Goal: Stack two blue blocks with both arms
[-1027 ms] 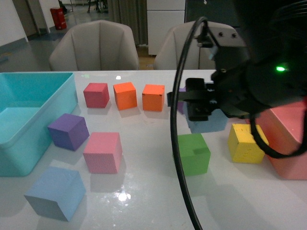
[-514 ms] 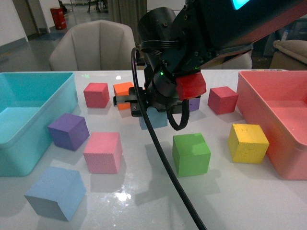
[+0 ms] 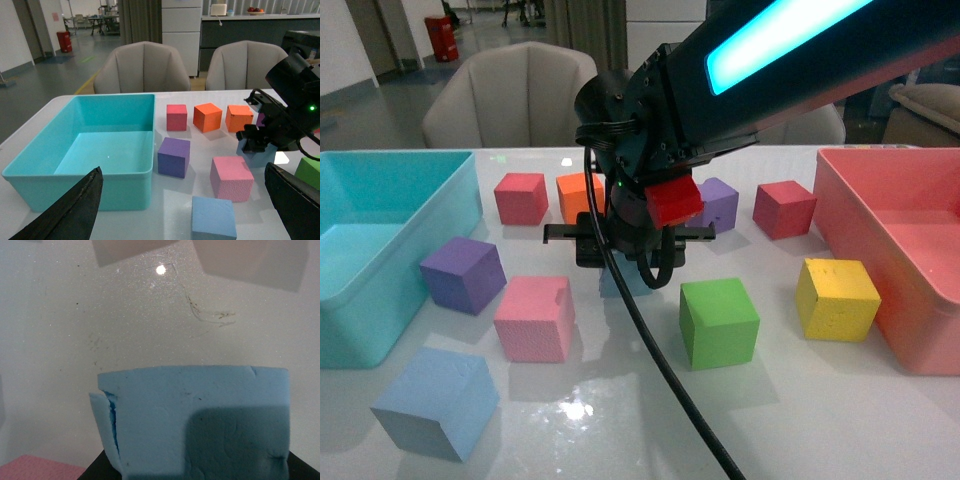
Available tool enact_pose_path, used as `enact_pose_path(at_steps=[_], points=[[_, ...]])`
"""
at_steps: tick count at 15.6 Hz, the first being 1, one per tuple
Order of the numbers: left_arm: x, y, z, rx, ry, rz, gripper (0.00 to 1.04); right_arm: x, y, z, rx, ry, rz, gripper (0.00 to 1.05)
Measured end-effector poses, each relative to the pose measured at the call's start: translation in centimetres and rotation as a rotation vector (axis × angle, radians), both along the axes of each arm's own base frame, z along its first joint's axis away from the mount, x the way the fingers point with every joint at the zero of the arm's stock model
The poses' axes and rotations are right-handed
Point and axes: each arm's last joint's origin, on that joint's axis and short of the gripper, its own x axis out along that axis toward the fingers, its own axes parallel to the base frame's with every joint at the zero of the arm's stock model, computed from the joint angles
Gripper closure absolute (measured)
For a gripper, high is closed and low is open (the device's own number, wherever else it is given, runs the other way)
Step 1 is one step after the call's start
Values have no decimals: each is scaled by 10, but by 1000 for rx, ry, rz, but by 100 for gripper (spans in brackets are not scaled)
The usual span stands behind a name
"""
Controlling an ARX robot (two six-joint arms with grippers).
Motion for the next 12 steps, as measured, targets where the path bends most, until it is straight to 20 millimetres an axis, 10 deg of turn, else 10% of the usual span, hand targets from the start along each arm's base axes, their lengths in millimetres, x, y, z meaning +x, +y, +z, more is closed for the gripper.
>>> enact_pose_path(at_steps=[9, 12], points=[[0, 0, 0, 0, 0, 0, 7, 5, 2, -10, -26, -18, -21, 61], [0, 0, 0, 0, 0, 0, 7, 4, 2, -15, -16, -35, -22, 27]])
